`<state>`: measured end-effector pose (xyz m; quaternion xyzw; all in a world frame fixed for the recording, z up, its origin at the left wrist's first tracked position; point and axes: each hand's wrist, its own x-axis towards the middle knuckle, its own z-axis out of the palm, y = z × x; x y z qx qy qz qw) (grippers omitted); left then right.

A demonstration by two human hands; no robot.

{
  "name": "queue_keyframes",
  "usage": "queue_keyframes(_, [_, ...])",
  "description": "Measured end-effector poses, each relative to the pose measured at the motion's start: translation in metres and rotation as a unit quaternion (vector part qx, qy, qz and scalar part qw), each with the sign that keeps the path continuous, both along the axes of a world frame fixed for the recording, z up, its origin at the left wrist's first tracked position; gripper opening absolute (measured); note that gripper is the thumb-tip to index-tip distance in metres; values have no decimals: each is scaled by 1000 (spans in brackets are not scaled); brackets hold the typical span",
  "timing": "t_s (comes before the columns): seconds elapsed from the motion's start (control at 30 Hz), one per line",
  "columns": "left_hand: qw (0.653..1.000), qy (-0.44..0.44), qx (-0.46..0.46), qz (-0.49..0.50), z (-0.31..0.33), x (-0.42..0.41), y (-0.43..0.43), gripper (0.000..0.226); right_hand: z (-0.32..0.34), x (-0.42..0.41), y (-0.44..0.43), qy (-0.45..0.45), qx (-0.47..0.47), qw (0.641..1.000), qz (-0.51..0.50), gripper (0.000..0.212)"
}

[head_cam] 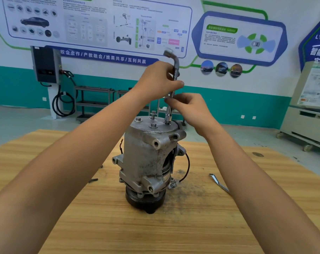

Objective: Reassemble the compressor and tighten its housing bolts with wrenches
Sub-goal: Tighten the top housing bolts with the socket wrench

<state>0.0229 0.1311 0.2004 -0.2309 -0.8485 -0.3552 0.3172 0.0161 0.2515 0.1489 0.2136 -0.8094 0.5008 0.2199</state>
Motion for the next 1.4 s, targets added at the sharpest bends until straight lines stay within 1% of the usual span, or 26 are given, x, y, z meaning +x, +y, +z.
queue_keyframes(0.07, [999,27,-2,26,0,-2,-1,24,-3,-1,-3,40,-2,998,-48,19])
queue_keyframes(0.13, [1000,21,6,13,0,1,-1,31,-4,-2,-2,18,2,999,-31,18])
queue_keyframes(0.17, [1000,0,25,-16,1,3,-1,36,-4,-1,-1,-14,10,1000,-1,13])
queue_keyframes(0.23, [988,-70,84,-106,1,7,-2,39,-3,1,4,-67,23,996,49,18])
queue_keyframes(0.3, [977,-112,108,-147,1,8,-4,37,-2,2,6,-65,32,996,55,21])
queue_keyframes(0.33, [981,-109,93,-133,2,7,-4,33,-3,2,7,-49,36,997,47,20])
queue_keyframes(0.4, [996,-61,24,-65,1,6,-3,18,-2,3,3,-15,31,999,8,11])
queue_keyframes(0.43, [999,-36,-2,-32,0,6,-2,16,-2,4,0,9,21,1000,-19,15])
queue_keyframes(0.5, [1000,-13,-3,0,-2,4,-1,24,-2,2,-3,53,33,996,-70,28])
queue_keyframes(0.53, [1000,-16,14,-2,-3,2,-1,27,-2,2,-4,52,47,995,-72,27])
queue_keyframes(0.57, [999,-28,35,-16,-3,1,-2,29,-1,4,-5,36,50,997,-40,22])
queue_keyframes(0.63, [991,-79,83,-73,-3,0,-6,31,-2,5,-3,-34,20,997,60,2])
queue_keyframes(0.7, [966,-156,136,-154,-2,2,-10,30,-2,4,3,-81,-19,990,112,14])
queue_keyframes(0.77, [951,-205,140,-184,0,2,-11,29,-4,2,7,-76,-33,989,124,21])
queue_keyframes(0.8, [959,-205,107,-163,1,2,-11,30,-5,1,8,-68,-32,989,125,23])
queue_keyframes(0.87, [982,-162,32,-89,3,1,-9,25,-6,-1,10,-59,-38,990,120,23])
queue_keyframes(0.9, [988,-136,26,-70,4,2,-8,20,-7,-1,10,-56,-45,991,116,23])
queue_keyframes(0.97, [992,-94,61,-61,4,1,-5,18,-8,-2,10,-44,-65,992,102,18])
queue_keyframes(1.03, [991,-73,96,-61,3,0,-5,19,-9,-3,7,-9,-68,996,57,17])
queue_keyframes(1.1, [983,-86,128,-101,2,1,-6,21,-12,-4,3,28,-54,998,5,20])
queue_keyframes(1.13, [976,-103,141,-128,2,2,-6,21,-13,-5,2,38,-51,998,0,21])
queue_keyframes(1.17, [969,-123,151,-153,3,4,-7,19,-13,-3,0,41,-56,998,6,20])
queue_keyframes(1.23, [952,-169,172,-190,5,6,-9,18,-10,-1,1,29,-74,996,33,8])
queue_keyframes(1.27, [946,-188,175,-196,6,7,-10,17,-8,-1,3,15,-70,997,41,11])
queue_keyframes(1.33, [959,-184,137,-168,7,6,-11,17,-6,0,7,-27,-40,997,62,18])
queue_keyframes(1.4, [982,-139,74,-106,5,5,-10,19,-6,0,8,-38,-12,996,84,22])
